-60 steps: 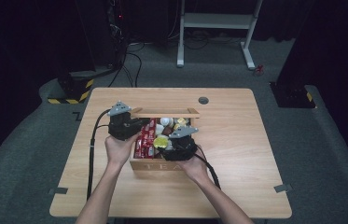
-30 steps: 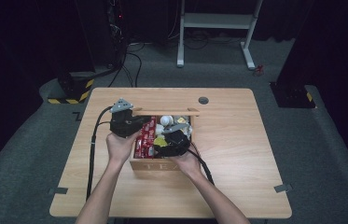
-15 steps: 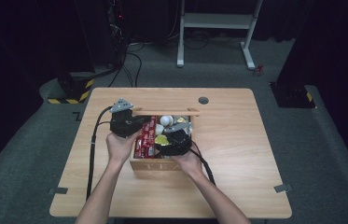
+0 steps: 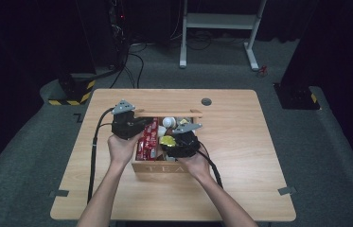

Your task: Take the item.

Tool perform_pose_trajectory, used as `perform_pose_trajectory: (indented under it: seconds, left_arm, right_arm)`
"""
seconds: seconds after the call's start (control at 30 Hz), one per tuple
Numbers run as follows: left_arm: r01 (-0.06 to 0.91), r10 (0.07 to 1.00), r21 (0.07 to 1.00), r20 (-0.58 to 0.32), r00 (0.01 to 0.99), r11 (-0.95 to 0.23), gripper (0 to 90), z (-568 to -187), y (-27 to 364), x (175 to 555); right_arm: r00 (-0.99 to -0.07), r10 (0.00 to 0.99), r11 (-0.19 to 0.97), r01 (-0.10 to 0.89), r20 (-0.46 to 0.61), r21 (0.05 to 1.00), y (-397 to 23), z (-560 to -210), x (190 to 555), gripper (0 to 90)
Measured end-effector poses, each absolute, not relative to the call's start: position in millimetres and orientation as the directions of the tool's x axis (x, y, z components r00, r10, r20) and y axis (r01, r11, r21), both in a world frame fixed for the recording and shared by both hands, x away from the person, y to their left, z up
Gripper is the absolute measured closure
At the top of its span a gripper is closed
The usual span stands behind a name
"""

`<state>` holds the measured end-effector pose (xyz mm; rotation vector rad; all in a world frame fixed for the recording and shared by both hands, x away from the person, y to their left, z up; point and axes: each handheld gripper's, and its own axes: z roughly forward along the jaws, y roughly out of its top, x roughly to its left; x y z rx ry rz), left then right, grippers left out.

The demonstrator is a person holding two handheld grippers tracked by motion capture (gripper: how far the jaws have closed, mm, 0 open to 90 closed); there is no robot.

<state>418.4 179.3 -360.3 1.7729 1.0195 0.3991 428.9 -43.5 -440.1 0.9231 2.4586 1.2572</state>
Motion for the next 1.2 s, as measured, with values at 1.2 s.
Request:
perform_pose_trajectory:
  seconds: [1.2]
  left_arm:
    - [0.456, 0.786, 0.880, -0.188, 0.588, -0.131, 90.0, -361, 179, 418]
  right_arm:
    - [-0.700, 0.710, 0.329, 0.432, 0.082, 0.839, -120, -414, 418, 36.8]
